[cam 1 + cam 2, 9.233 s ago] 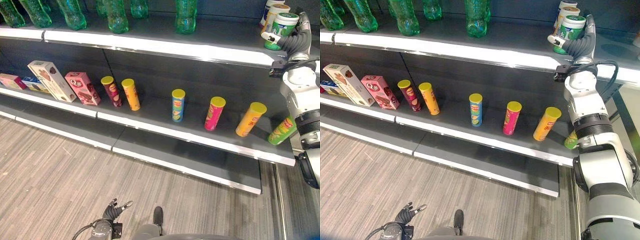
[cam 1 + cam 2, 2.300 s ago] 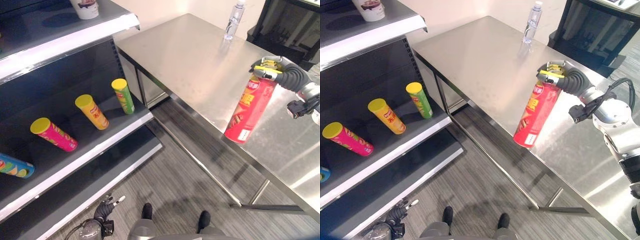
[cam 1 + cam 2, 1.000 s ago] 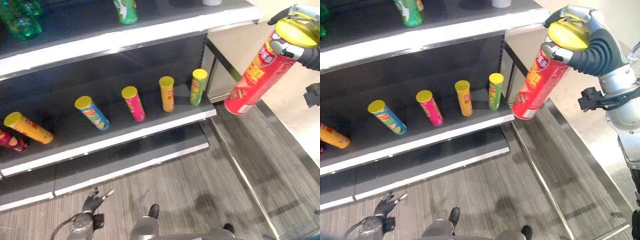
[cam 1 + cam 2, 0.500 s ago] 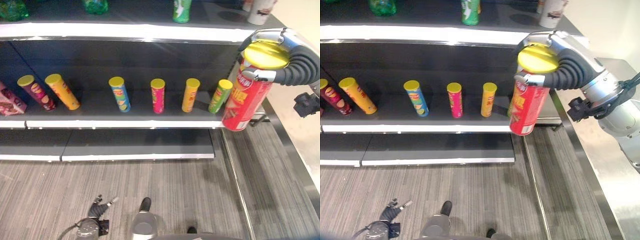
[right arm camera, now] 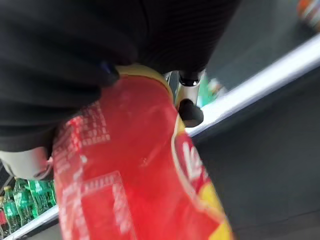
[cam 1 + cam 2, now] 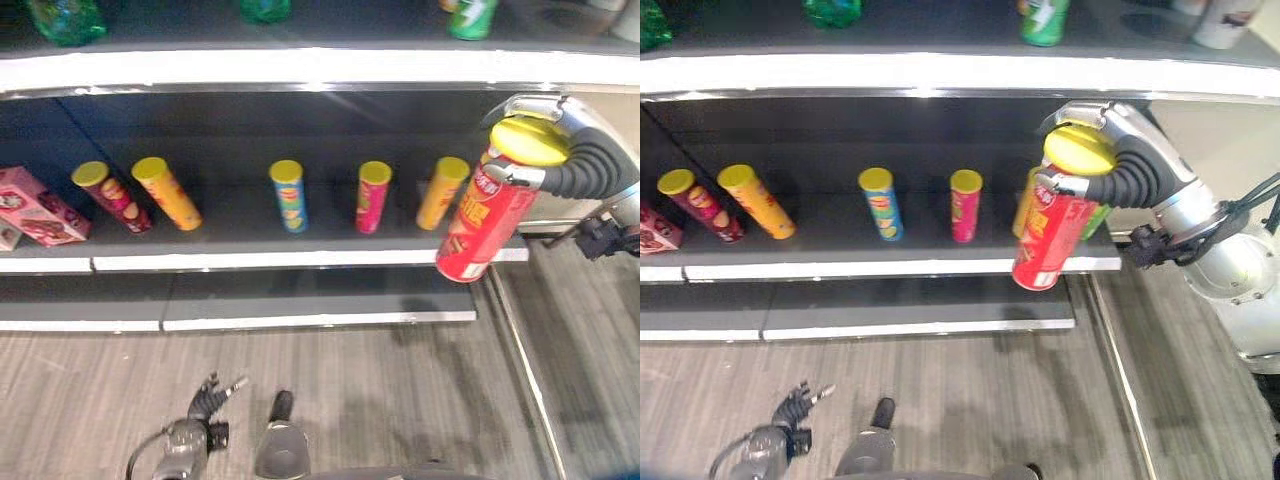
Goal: Put the goods on the table back onto the shelves and tidy them up.
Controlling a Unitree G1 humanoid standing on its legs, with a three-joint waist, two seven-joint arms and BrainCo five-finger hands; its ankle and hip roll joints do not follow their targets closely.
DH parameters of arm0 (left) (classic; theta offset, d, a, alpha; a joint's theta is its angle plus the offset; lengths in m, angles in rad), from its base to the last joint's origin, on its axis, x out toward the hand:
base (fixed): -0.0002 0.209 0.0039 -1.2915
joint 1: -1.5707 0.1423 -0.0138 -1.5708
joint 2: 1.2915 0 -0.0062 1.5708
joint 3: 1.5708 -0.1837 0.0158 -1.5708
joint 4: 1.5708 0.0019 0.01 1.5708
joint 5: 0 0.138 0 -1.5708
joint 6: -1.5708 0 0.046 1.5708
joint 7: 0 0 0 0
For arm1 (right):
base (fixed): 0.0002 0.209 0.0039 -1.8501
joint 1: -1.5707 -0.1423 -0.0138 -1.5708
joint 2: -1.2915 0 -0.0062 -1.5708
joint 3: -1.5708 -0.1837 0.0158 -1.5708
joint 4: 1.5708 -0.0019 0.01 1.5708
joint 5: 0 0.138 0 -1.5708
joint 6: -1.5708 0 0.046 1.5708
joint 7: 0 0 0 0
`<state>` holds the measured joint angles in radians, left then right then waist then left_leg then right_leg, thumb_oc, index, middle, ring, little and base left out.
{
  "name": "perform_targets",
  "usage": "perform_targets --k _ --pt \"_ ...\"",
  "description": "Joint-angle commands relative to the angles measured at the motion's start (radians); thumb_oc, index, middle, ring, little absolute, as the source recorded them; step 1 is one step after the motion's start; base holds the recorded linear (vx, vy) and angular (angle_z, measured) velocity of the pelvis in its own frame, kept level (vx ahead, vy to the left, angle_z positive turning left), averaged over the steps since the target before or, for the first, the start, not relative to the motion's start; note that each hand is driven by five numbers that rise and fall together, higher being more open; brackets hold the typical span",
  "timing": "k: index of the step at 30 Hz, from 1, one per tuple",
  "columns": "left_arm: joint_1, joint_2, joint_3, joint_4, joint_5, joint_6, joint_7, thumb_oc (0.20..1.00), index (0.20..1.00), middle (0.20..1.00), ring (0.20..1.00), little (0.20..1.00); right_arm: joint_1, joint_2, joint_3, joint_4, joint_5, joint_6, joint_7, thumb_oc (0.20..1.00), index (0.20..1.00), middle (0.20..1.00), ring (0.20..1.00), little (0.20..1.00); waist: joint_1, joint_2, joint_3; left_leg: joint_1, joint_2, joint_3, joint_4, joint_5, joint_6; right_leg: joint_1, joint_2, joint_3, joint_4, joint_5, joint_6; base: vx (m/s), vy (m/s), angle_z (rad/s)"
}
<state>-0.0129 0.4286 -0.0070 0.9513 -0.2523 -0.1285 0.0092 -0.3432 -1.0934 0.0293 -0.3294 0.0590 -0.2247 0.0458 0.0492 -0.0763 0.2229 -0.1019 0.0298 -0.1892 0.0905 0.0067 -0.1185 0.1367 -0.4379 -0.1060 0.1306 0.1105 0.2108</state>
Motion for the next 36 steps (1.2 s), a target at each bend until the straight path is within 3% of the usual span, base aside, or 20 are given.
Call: perform_targets --k 1,2,3,4,8,10,13,16,18,20,21,22,24,26,28,29,31,32,34,36 --pt "-0.116 0.082 -0.053 -0.133 0.023 -0.106 0.081 1.000 1.000 1.000 1.000 1.000 -0.085 -0.006 0.021 -0.026 0.002 -0.053 -0.057 0.200 0.200 0.200 0.200 0.200 -0.002 0.013 -0.053 0.077 0.128 0.013 -0.097 -0.034 -0.027 -0.146 0.059 0.053 -0.087 -0.005 -0.001 -0.17 0.509 -0.32" --pt "0.049 0.045 0.039 -0.051 0.021 -0.038 0.038 1.000 1.000 1.000 1.000 1.000 -0.080 -0.042 -0.037 -0.013 0.034 -0.039 -0.063 0.200 0.200 0.200 0.200 0.200 0.018 0.027 -0.046 0.072 0.090 0.023 -0.104 -0.023 -0.001 -0.131 0.152 0.045 -0.057 -0.109 -0.020 -0.13 0.439 -0.10" --pt "0.094 0.004 0.045 -0.014 0.008 -0.034 0.030 1.000 1.000 1.000 1.000 1.000 -0.073 -0.023 -0.022 -0.008 0.030 -0.050 -0.059 0.200 0.200 0.200 0.200 0.200 0.025 0.023 -0.047 0.074 0.047 0.026 -0.115 -0.007 0.021 -0.116 0.250 0.030 -0.027 -0.199 -0.057 -0.13 0.440 -0.05" --pt "0.094 0.003 0.044 -0.014 0.008 -0.034 0.030 1.000 1.000 1.000 1.000 1.000 -0.072 -0.023 -0.023 -0.008 0.030 -0.051 -0.059 0.200 0.200 0.200 0.200 0.200 0.024 0.023 -0.049 0.071 0.046 0.025 -0.116 -0.004 0.021 -0.119 0.250 0.029 -0.028 -0.197 -0.057 -0.06 0.254 -0.01" --pt "0.141 -0.045 0.042 -0.024 0.020 -0.027 0.004 1.000 1.000 1.000 1.000 1.000 -0.033 -0.067 -0.050 -0.021 -0.002 -0.050 -0.048 0.200 0.200 0.200 0.200 0.200 0.024 -0.016 -0.033 0.094 -0.067 0.007 -0.123 0.011 0.050 -0.118 0.454 0.102 0.007 -0.278 -0.138 0.01 0.207 0.08" --pt "0.147 -0.057 0.034 -0.038 0.036 -0.026 -0.002 1.000 1.000 1.000 1.000 1.000 -0.001 -0.068 -0.082 -0.027 -0.009 -0.044 -0.044 0.200 0.200 0.200 0.200 0.200 0.023 -0.032 -0.025 0.096 -0.102 -0.023 -0.105 0.000 0.041 -0.088 0.462 0.131 -0.033 -0.251 -0.155 0.06 0.058 0.68" --pt "0.168 -0.071 0.027 -0.077 0.027 -0.027 -0.006 1.000 1.000 1.000 1.000 1.000 0.024 -0.080 -0.098 -0.035 -0.018 -0.041 -0.045 0.200 0.200 0.200 0.200 0.200 0.024 -0.035 -0.011 0.074 -0.121 -0.030 -0.029 -0.028 0.038 -0.057 0.445 0.112 -0.077 -0.224 -0.153 0.02 0.027 0.73" --pt "0.170 -0.071 0.016 -0.105 0.038 -0.022 -0.008 1.000 1.000 1.000 1.000 1.000 0.053 -0.081 -0.129 -0.038 -0.010 -0.034 -0.039 0.200 0.200 0.200 0.200 0.200 0.021 -0.030 0.021 -0.010 -0.113 0.022 0.130 -0.057 0.001 -0.034 0.415 0.085 -0.109 -0.223 -0.142 -0.06 0.123 0.57" --pt "0.189 -0.074 0.035 -0.114 0.033 -0.017 -0.006 1.000 1.000 1.000 1.000 1.000 0.070 -0.071 -0.134 -0.048 -0.016 -0.031 -0.028 0.200 0.200 0.200 0.200 0.200 0.021 -0.020 0.018 -0.027 -0.020 0.058 0.121 -0.048 0.001 -0.023 0.391 0.082 -0.121 -0.234 -0.128 0.01 0.206 0.37" --pt "0.194 -0.069 0.038 -0.114 0.038 -0.018 -0.005 1.000 1.000 1.000 1.000 1.000 0.078 -0.065 -0.138 -0.055 -0.017 -0.033 -0.023 0.200 0.200 0.200 0.200 0.200 0.023 -0.023 0.012 -0.029 0.023 0.043 0.102 -0.033 -0.005 -0.025 0.374 0.087 -0.123 -0.237 -0.118 0.04 0.260 -0.19" --pt "0.191 -0.053 0.039 -0.121 0.040 -0.021 -0.001 1.000 1.000 1.000 1.000 1.000 0.078 -0.063 -0.137 -0.052 -0.013 -0.034 -0.024 0.200 0.200 0.200 0.200 0.200 0.020 -0.023 0.004 -0.037 0.106 0.009 0.072 0.014 -0.016 -0.036 0.337 0.093 -0.122 -0.250 -0.101 0.04 0.292 -0.48" --pt "0.191 -0.053 0.040 -0.120 0.040 -0.022 -0.001 1.000 1.000 1.000 1.000 1.000 0.075 -0.063 -0.135 -0.050 -0.013 -0.034 -0.024 0.200 0.200 0.200 0.200 0.200 0.020 -0.023 0.004 -0.034 0.108 0.009 0.067 0.016 -0.017 -0.037 0.339 0.093 -0.121 -0.252 -0.102 0.02 0.329 -0.46" --pt "0.184 -0.037 0.037 -0.123 0.037 -0.026 0.014 1.000 1.000 1.000 1.000 1.000 0.069 -0.063 -0.117 -0.036 -0.013 -0.036 -0.034 0.200 0.200 0.200 0.200 0.200 0.010 -0.017 -0.006 -0.028 0.205 -0.032 0.010 0.080 -0.036 -0.052 0.298 0.117 -0.121 -0.262 -0.074 0.05 0.378 -0.26" --pt "0.183 -0.021 0.036 -0.136 0.046 -0.027 0.027 1.000 1.000 1.000 1.000 1.000 0.061 -0.059 -0.110 -0.030 -0.024 -0.039 -0.048 0.200 0.200 0.200 0.200 0.200 0.009 0.006 -0.016 -0.017 0.254 -0.082 -0.035 0.169 -0.066 -0.048 0.273 0.140 -0.118 -0.270 -0.047 0.08 0.469 -0.33" --pt "0.177 -0.021 0.031 -0.140 0.052 -0.032 0.026 1.000 1.000 1.000 1.000 1.000 0.084 -0.053 -0.123 -0.040 -0.036 -0.035 -0.038 0.200 0.200 0.200 0.200 0.200 -0.005 0.034 -0.047 0.046 0.253 -0.085 -0.094 0.083 -0.094 -0.042 0.244 0.149 -0.123 -0.251 -0.025 0.10 0.515 -0.27" --pt "0.164 -0.014 0.011 -0.139 0.086 -0.035 0.012 1.000 1.000 1.000 1.000 1.000 0.119 -0.047 -0.158 -0.030 -0.055 -0.023 -0.029 0.200 0.200 0.200 0.200 0.200 -0.023 0.052 -0.059 0.062 0.216 -0.060 -0.095 0.023 -0.098 -0.044 0.175 0.134 -0.118 -0.209 0.005 0.08 0.600 -0.23" --pt "0.156 -0.003 -0.013 -0.136 0.107 -0.034 0.010 1.000 1.000 1.000 1.000 1.000 0.111 -0.027 -0.153 -0.030 -0.070 -0.018 -0.037 0.200 0.200 0.200 0.200 0.200 -0.021 0.045 -0.051 0.068 0.160 -0.046 -0.066 -0.042 -0.063 -0.078 0.108 0.148 -0.099 -0.141 0.030 -0.03 0.568 0.30" --pt "0.159 0.009 -0.006 -0.142 0.110 -0.032 0.013 1.000 1.000 1.000 1.000 1.000 0.088 -0.004 -0.133 -0.028 -0.092 -0.010 -0.045 0.200 0.200 0.200 0.200 0.200 -0.017 0.046 -0.036 0.077 0.122 -0.022 -0.061 -0.060 -0.035 -0.132 0.071 0.160 -0.061 -0.058 0.024 -0.12 0.480 0.19" --pt "0.166 0.015 0.014 -0.140 0.099 -0.031 0.022 1.000 1.000 1.000 1.000 1.000 0.032 0.017 -0.078 -0.014 -0.100 -0.013 -0.061 0.200 0.200 0.200 0.200 0.200 -0.002 0.053 -0.027 0.080 0.110 0.012 -0.065 -0.061 -0.018 -0.163 0.062 0.104 -0.043 -0.062 -0.003 -0.11 0.340 -0.53" --pt "0.177 0.011 0.026 -0.145 0.095 -0.027 0.021 1.000 1.000 1.000 1.000 1.000 0.008 0.017 -0.051 -0.011 -0.103 -0.016 -0.058 0.200 0.200 0.200 0.200 0.200 -0.002 0.062 -0.017 0.083 0.098 0.027 -0.069 -0.057 -0.001 -0.191 0.118 0.081 0.007 -0.093 -0.025 -0.07 0.223 -0.37"
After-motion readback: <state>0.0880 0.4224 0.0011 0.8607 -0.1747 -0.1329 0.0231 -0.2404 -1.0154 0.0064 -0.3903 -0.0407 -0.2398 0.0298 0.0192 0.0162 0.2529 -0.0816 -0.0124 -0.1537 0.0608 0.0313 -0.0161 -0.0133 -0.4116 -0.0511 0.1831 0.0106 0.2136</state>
